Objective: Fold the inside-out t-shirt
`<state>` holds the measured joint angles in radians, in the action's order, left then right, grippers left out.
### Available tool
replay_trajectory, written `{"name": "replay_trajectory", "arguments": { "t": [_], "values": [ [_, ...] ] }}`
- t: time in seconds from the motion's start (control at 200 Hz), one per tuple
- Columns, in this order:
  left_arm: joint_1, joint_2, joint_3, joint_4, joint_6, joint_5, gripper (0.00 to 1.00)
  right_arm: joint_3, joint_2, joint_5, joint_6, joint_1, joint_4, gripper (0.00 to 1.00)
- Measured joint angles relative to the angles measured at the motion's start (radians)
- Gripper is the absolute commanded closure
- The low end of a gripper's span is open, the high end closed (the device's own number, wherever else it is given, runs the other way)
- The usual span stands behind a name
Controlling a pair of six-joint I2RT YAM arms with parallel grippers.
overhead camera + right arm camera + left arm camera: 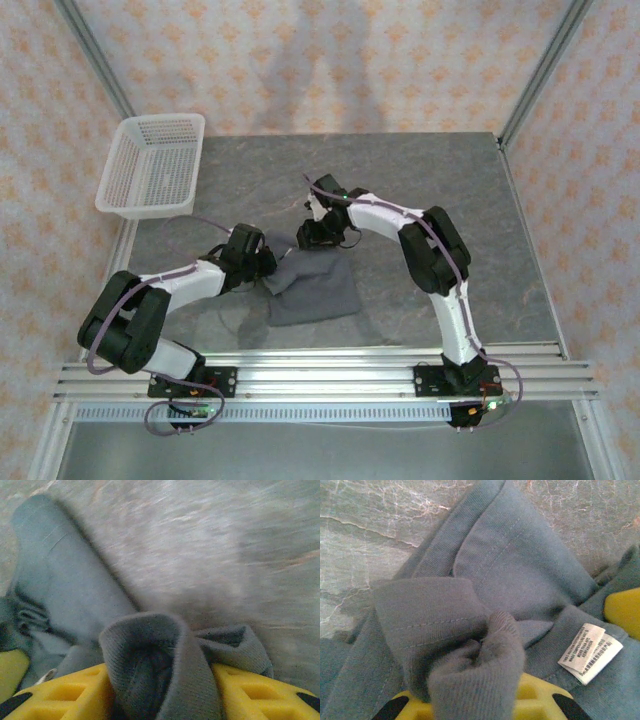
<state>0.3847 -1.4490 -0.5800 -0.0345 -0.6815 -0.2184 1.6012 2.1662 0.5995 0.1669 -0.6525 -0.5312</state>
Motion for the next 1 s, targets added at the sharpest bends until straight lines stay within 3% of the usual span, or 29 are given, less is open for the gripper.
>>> {"name": "replay_trajectory", "arguments": {
  "t": [0.245, 0.315, 0.365, 0.435, 0.666, 0.841, 1.001],
  "values": [
    [0.0, 0.0, 0.013, -0.013, 0.0, -0.001, 0.87, 0.148, 0.101, 0.014, 0.008, -0.072, -0.01, 0.53],
    [0.0, 0.0, 0.015, -0.016, 0.0, 0.002, 0.87, 0.201, 0.134, -0.017, 0.014, -0.077, -0.027, 0.7],
    [0.0, 0.003, 0.019, -0.016, -0.002, 0.01, 0.87, 0.232, 0.153, -0.044, 0.008, -0.078, -0.043, 0.9],
    [0.0, 0.019, 0.026, -0.014, -0.003, 0.023, 0.87, 0.258, 0.169, -0.066, 0.012, -0.076, -0.062, 1.0],
    [-0.043, 0.203, 0.025, 0.055, 0.001, 0.042, 0.88, 0.159, 0.086, -0.105, 0.067, -0.052, -0.052, 1.0],
    [-0.086, 0.344, -0.06, 0.117, 0.029, 0.001, 0.87, -0.087, -0.209, -0.103, 0.163, 0.023, 0.038, 1.0],
    [-0.087, 0.369, -0.102, 0.113, 0.035, -0.06, 0.87, -0.228, -0.432, -0.102, 0.231, 0.031, 0.171, 1.0]
  ]
}}
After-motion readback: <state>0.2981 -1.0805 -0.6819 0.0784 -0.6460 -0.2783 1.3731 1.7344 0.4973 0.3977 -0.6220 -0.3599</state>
